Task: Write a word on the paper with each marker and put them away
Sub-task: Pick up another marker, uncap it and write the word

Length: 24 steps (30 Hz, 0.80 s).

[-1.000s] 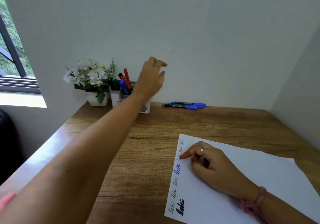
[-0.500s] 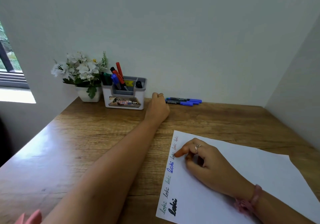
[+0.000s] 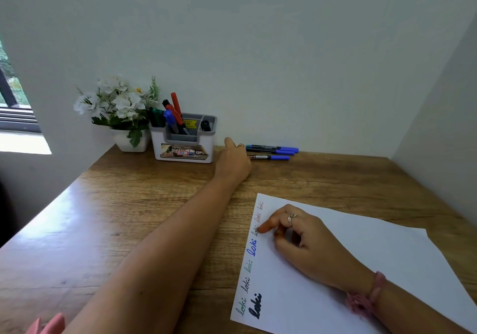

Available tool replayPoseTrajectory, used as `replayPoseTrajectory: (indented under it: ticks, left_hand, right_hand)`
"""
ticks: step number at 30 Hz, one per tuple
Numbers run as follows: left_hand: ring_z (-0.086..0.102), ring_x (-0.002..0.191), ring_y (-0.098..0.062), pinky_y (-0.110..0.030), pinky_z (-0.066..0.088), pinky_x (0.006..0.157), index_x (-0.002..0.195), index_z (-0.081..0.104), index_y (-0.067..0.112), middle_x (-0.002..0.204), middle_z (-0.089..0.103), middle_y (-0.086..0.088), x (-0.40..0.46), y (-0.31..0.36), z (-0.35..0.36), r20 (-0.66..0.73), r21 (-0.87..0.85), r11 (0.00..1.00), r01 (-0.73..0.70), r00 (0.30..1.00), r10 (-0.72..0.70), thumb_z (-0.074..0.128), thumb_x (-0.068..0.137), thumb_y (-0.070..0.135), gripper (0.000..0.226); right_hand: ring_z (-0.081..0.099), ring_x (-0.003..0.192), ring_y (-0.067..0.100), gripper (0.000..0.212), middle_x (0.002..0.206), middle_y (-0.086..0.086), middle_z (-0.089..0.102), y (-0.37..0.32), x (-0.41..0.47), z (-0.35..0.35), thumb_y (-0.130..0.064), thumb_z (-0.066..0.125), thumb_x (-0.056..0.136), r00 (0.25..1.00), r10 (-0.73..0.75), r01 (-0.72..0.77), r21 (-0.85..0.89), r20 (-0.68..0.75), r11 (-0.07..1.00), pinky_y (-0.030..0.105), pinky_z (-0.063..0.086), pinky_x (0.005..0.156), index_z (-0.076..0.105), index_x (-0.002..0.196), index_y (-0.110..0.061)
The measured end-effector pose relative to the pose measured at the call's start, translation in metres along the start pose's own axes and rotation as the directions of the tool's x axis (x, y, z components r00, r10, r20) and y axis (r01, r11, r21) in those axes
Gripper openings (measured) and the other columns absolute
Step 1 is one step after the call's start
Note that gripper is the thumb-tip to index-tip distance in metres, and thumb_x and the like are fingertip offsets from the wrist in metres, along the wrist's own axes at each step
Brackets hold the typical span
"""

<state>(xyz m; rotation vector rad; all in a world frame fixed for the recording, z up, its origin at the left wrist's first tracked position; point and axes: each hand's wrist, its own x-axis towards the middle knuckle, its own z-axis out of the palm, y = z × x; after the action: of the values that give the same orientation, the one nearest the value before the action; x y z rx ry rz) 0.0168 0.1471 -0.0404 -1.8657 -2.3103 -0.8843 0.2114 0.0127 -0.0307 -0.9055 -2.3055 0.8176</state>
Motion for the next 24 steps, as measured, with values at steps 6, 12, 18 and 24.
replayPoseTrajectory:
  ticks: [6,12,18,24]
  left_hand:
    - [0.055,0.098,-0.02,-0.029,0.047,0.083,0.113,0.056,0.009,0.112,0.057,-0.01,-0.01,0.0,-0.008,-0.056,-0.23,0.971,-0.066,0.997,0.055,0.051,0.095,0.024,0.024]
    - [0.055,0.08,-0.004,-0.003,0.045,0.064,0.105,0.063,0.007,0.093,0.062,0.001,-0.033,0.002,-0.04,-0.119,-0.692,0.722,0.003,0.986,-0.118,0.066,0.086,0.025,0.026]
    - [0.066,0.083,-0.003,-0.024,0.054,0.084,0.103,0.066,0.011,0.091,0.069,0.003,-0.07,0.006,-0.096,-0.052,-0.888,0.459,-0.023,0.997,-0.05,0.069,0.082,0.024,0.025]
    - [0.068,0.085,-0.012,-0.025,0.056,0.08,0.096,0.068,0.015,0.087,0.071,0.0,-0.105,0.019,-0.136,0.025,-0.932,0.362,-0.008,0.996,0.086,0.067,0.083,0.019,0.014]
  right_hand:
    - [0.057,0.077,0.011,0.032,0.095,-0.012,0.062,0.0,-0.001,-0.001,-0.015,0.048,0.076,1.0,0.001,-0.001,-0.001,-0.002,1.0,0.011,0.04,0.063,0.068,0.09,-0.036]
    - [0.057,0.084,0.006,0.034,0.098,-0.012,0.063,-0.002,-0.002,-0.002,0.0,0.052,0.082,1.0,-0.002,0.002,-0.014,0.001,1.0,0.012,0.043,0.068,0.069,0.095,-0.027]
    - [0.056,0.088,-0.004,0.032,0.1,-0.014,0.062,-0.005,-0.004,-0.005,-0.001,0.054,0.084,1.0,0.029,-0.029,-0.01,0.003,1.0,0.007,0.041,0.071,0.064,0.101,-0.026]
    - [0.062,0.08,0.004,0.013,0.092,-0.009,0.067,-0.011,-0.002,-0.014,-0.022,0.062,0.087,0.993,0.114,-0.107,0.151,-0.035,0.983,0.016,0.047,0.07,0.063,0.098,-0.029]
